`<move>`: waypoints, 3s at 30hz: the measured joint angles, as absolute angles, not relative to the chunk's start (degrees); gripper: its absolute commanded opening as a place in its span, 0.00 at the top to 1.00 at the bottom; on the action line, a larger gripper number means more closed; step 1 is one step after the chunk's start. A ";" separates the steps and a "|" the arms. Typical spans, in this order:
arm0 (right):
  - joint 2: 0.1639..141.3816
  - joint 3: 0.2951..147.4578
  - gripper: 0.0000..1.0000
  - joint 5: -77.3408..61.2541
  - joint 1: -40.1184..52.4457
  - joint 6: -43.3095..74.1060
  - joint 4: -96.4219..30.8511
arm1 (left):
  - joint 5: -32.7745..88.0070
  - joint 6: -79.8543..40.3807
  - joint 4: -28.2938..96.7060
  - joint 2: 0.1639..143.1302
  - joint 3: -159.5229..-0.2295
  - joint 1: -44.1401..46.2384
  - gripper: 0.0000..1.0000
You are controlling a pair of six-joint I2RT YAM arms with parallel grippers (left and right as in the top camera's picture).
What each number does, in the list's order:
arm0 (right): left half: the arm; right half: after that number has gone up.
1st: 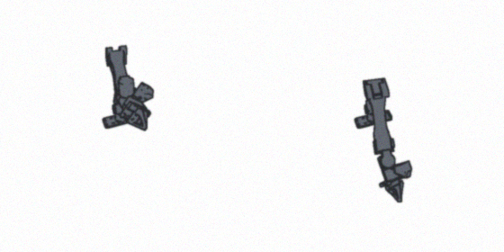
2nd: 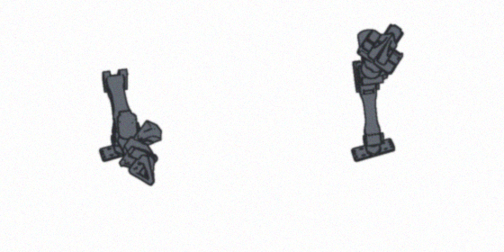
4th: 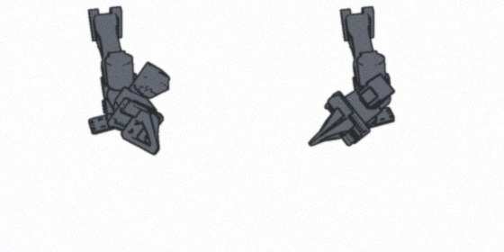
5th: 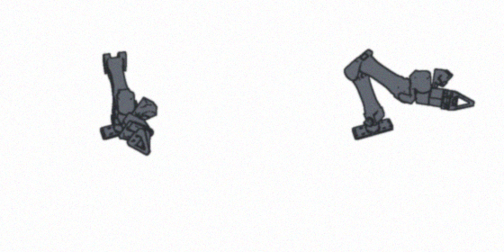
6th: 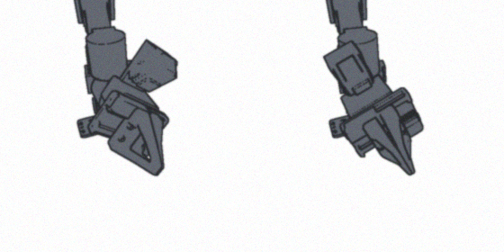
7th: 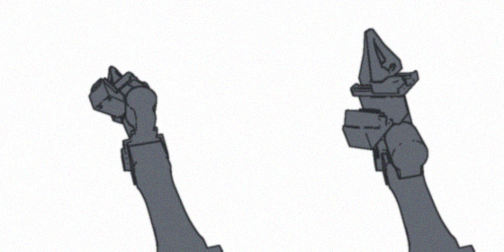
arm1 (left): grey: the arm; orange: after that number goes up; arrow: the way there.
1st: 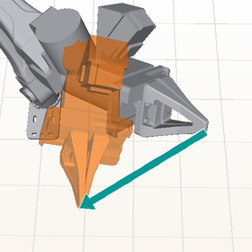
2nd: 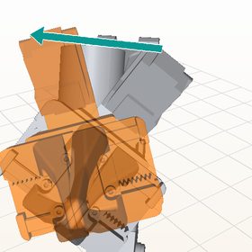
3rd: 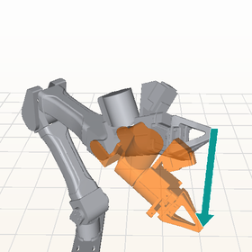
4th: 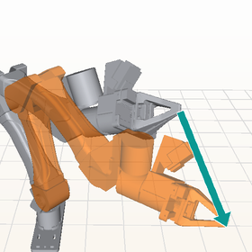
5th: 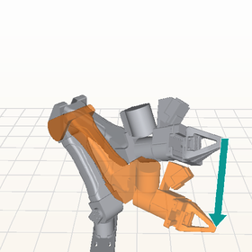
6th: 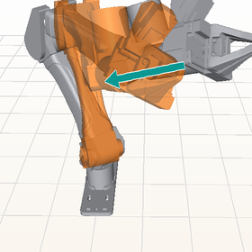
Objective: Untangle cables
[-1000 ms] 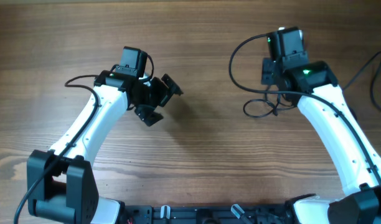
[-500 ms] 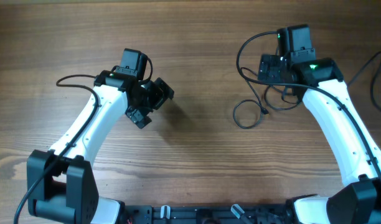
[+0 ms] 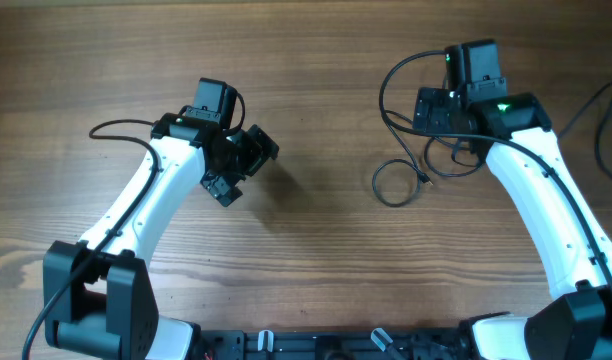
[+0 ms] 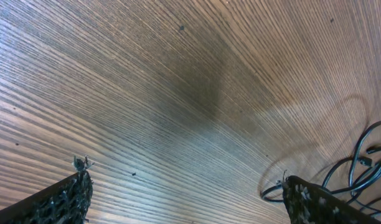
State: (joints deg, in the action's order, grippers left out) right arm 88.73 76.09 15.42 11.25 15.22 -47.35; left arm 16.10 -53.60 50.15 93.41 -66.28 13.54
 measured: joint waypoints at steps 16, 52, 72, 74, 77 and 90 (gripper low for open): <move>88.73 76.09 0.00 15.42 11.25 15.22 -47.35 | 16.10 -53.60 50.15 93.41 -66.28 13.54 0.00; 54.04 72.73 0.00 22.22 11.31 10.35 -40.05 | 16.08 -53.60 50.15 93.41 -66.28 13.54 0.00; 4.43 21.19 0.00 5.91 8.51 3.79 6.70 | 15.86 -53.60 50.15 93.41 -66.28 13.54 0.00; 2.35 18.22 0.00 4.71 8.51 2.63 9.87 | 15.81 -53.58 50.15 93.41 -66.28 13.54 0.00; 1.10 14.33 0.00 3.60 8.51 1.56 12.84 | 15.81 -53.58 50.15 93.41 -66.28 13.54 0.01; 1.04 2.20 0.00 2.55 8.51 1.13 13.06 | 15.84 -53.41 50.15 93.41 -66.28 13.54 0.00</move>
